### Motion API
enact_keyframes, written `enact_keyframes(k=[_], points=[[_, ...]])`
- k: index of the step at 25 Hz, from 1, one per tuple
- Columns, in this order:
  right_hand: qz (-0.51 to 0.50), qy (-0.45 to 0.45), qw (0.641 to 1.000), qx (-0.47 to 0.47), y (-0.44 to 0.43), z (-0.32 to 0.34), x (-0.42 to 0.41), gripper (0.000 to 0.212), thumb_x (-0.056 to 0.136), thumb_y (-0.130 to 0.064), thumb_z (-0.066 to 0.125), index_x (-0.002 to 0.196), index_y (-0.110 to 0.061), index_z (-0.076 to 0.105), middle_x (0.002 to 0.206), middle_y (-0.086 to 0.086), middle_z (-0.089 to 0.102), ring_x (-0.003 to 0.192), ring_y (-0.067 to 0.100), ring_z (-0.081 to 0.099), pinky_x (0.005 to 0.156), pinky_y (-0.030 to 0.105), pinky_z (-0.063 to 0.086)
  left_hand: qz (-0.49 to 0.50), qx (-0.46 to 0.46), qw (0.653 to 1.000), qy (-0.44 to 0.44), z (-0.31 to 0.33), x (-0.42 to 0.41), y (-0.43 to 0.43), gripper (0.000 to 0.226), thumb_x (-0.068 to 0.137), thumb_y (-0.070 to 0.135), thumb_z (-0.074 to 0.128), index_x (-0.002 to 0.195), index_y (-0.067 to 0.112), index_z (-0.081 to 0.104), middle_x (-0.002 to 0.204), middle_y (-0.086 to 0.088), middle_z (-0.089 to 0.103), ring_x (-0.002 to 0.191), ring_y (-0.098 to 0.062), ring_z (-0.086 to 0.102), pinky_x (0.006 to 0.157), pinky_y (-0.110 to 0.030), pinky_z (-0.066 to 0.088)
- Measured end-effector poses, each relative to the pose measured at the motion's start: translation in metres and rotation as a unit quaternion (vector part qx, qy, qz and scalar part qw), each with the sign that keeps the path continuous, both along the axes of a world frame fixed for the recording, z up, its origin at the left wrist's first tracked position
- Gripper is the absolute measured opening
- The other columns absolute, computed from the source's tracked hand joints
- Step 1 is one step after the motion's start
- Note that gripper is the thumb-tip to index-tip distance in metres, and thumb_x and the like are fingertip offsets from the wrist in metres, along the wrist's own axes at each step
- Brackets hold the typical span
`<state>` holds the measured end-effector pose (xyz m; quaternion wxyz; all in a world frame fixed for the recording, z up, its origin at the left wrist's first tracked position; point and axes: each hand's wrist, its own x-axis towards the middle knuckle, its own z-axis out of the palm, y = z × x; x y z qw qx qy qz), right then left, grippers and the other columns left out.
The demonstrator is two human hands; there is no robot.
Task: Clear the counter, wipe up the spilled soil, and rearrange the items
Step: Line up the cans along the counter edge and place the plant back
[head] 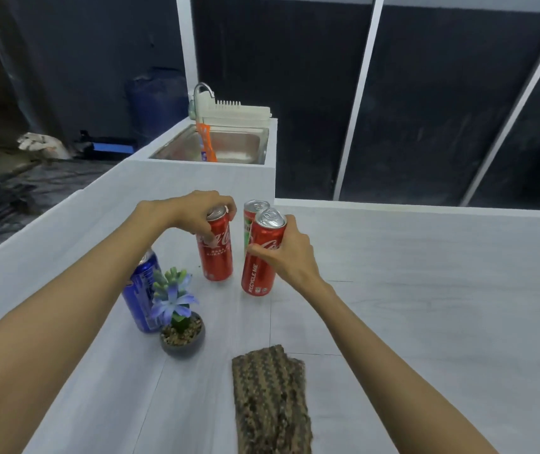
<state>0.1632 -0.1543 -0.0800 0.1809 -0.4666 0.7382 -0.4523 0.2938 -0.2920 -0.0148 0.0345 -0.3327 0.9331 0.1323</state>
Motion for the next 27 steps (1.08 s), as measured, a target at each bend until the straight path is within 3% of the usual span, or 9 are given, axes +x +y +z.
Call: enact_keyframes(k=[3, 7, 11, 16, 20, 27], points=[[-0.037, 0.008, 0.999, -0.001, 0.028, 0.018, -0.044, 0.064, 0.073, -0.032, 0.075, 0.124, -0.013, 0.042, 0.124, 0.008, 0.060, 0.110, 0.025, 0.060, 0.090, 0.037, 0.053, -0.045, 0.043, 0.998, -0.006, 0.031, -0.028, 0.027, 0.050, 0.071, 0.009, 0.074, 0.111, 0.026, 0.048, 0.117, -0.002, 0.049, 0.108, -0.025, 0.051, 0.083, -0.041, 0.055], [-0.098, 0.018, 0.995, 0.006, 0.069, 0.030, -0.125, 0.064, 0.074, -0.030, 0.075, 0.126, -0.014, 0.041, 0.127, 0.009, 0.058, 0.112, 0.026, 0.058, 0.091, 0.045, 0.053, -0.102, 0.082, 0.991, 0.025, 0.047, -0.100, 0.069, 0.045, 0.073, 0.011, 0.073, 0.106, 0.029, 0.048, 0.117, 0.002, 0.050, 0.106, -0.022, 0.053, 0.074, -0.029, 0.054], [-0.144, 0.033, 0.989, 0.015, 0.099, 0.032, -0.214, 0.066, 0.076, -0.030, 0.074, 0.129, -0.013, 0.039, 0.130, 0.010, 0.056, 0.115, 0.028, 0.057, 0.093, 0.046, 0.052, -0.143, 0.071, 0.987, 0.027, 0.038, -0.195, 0.094, 0.046, 0.073, 0.008, 0.072, 0.105, 0.028, 0.046, 0.118, 0.003, 0.047, 0.112, -0.024, 0.051, 0.085, -0.038, 0.055], [-0.165, 0.042, 0.985, 0.024, 0.120, 0.033, -0.337, 0.065, 0.076, -0.030, 0.074, 0.128, -0.012, 0.040, 0.129, 0.010, 0.056, 0.114, 0.028, 0.058, 0.093, 0.044, 0.052, -0.153, 0.064, 0.986, 0.036, 0.028, -0.328, 0.116, 0.045, 0.075, 0.007, 0.070, 0.106, 0.026, 0.044, 0.126, -0.003, 0.047, 0.113, -0.023, 0.048, 0.088, -0.038, 0.053], [-0.164, 0.060, 0.984, 0.047, 0.113, 0.026, -0.420, 0.067, 0.076, -0.032, 0.073, 0.130, -0.012, 0.038, 0.132, 0.011, 0.055, 0.116, 0.029, 0.057, 0.095, 0.043, 0.048, -0.145, 0.068, 0.986, 0.038, 0.014, -0.415, 0.111, 0.044, 0.076, 0.007, 0.069, 0.106, 0.026, 0.043, 0.121, 0.001, 0.046, 0.116, -0.025, 0.048, 0.086, -0.036, 0.052], [-0.165, 0.047, 0.983, 0.065, 0.071, 0.006, -0.528, 0.069, 0.078, -0.031, 0.072, 0.133, -0.012, 0.035, 0.134, 0.011, 0.052, 0.119, 0.030, 0.055, 0.099, 0.046, 0.047, -0.119, 0.025, 0.992, -0.019, -0.009, -0.513, 0.068, 0.043, 0.077, 0.008, 0.069, 0.110, 0.023, 0.045, 0.130, -0.005, 0.047, 0.117, -0.028, 0.049, 0.086, -0.035, 0.051]])
